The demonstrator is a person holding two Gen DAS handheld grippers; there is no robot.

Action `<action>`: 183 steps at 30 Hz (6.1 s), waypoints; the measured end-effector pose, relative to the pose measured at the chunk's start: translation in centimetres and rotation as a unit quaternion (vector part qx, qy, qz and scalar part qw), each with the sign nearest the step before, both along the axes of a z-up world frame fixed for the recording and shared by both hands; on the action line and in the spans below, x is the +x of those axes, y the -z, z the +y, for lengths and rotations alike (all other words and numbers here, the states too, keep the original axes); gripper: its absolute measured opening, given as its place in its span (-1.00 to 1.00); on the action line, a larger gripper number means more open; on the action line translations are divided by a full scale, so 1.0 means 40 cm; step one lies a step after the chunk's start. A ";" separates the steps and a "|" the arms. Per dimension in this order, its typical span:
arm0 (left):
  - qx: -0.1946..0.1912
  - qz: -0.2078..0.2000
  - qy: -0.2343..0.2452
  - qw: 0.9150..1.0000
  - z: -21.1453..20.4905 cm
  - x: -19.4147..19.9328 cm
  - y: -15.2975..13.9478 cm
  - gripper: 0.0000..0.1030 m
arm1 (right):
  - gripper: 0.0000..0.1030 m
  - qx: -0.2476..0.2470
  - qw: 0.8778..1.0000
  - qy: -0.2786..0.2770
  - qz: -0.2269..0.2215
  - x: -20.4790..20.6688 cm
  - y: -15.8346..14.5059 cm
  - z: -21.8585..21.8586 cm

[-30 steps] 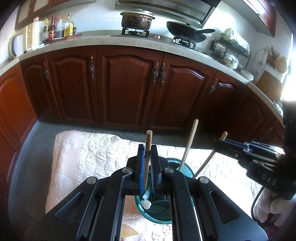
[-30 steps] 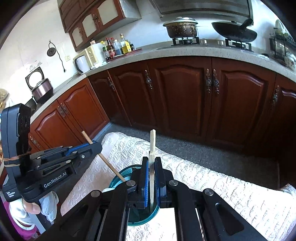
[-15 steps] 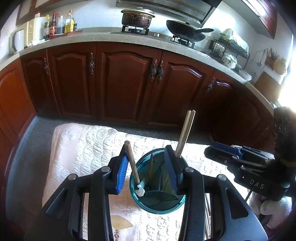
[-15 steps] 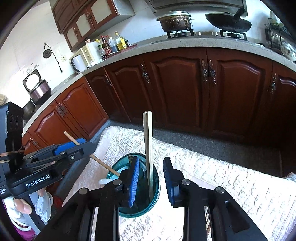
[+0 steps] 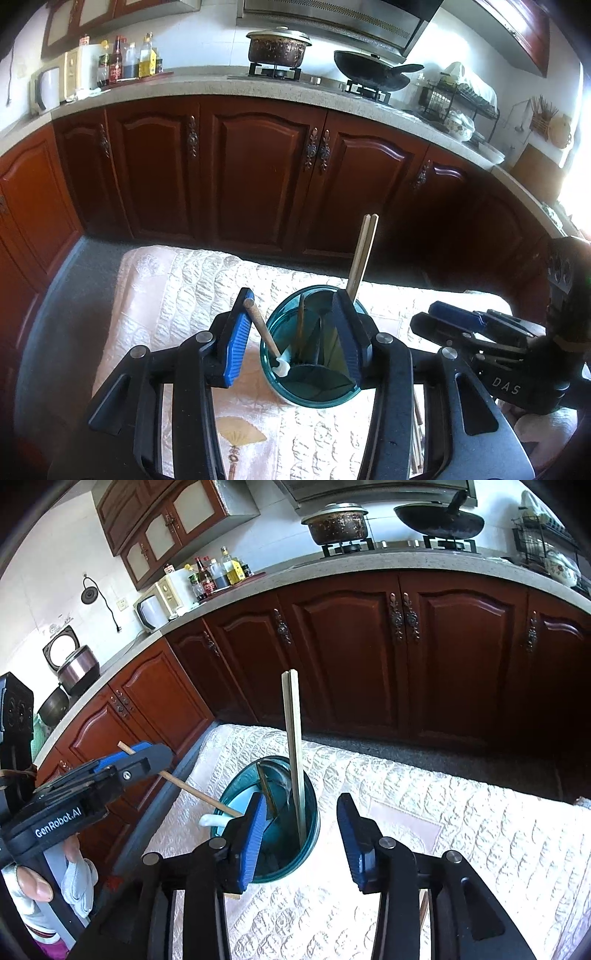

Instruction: Organize utensils

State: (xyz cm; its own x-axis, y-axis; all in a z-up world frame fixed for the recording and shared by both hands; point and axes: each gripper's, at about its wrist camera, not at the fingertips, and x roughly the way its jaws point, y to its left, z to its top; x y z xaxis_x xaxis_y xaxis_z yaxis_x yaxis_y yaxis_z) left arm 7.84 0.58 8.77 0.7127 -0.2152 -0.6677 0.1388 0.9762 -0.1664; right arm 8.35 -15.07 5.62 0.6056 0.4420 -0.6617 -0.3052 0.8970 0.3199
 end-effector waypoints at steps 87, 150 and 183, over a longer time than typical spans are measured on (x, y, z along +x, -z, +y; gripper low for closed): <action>0.071 0.144 0.098 0.982 -0.307 -0.132 0.392 0.13 | -0.47 -0.081 0.980 0.081 0.162 -0.111 0.416 -0.230; 0.098 0.197 0.161 0.962 -0.405 -0.006 0.495 -0.41 | -0.45 -0.031 0.973 0.107 0.200 -0.097 0.448 -0.379; -0.007 0.072 0.187 0.980 -0.219 -0.211 0.162 -0.87 | -0.81 0.011 0.998 0.054 0.037 -0.362 0.096 -0.307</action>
State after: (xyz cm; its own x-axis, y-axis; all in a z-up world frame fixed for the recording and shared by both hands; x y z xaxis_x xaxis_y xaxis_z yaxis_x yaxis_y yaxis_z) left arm -0.60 -8.16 2.28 0.4804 -0.4531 -0.7509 0.4597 0.8593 -0.2244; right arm -6.14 -27.33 1.79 0.5999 0.3913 -0.6979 -0.1815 0.9161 0.3577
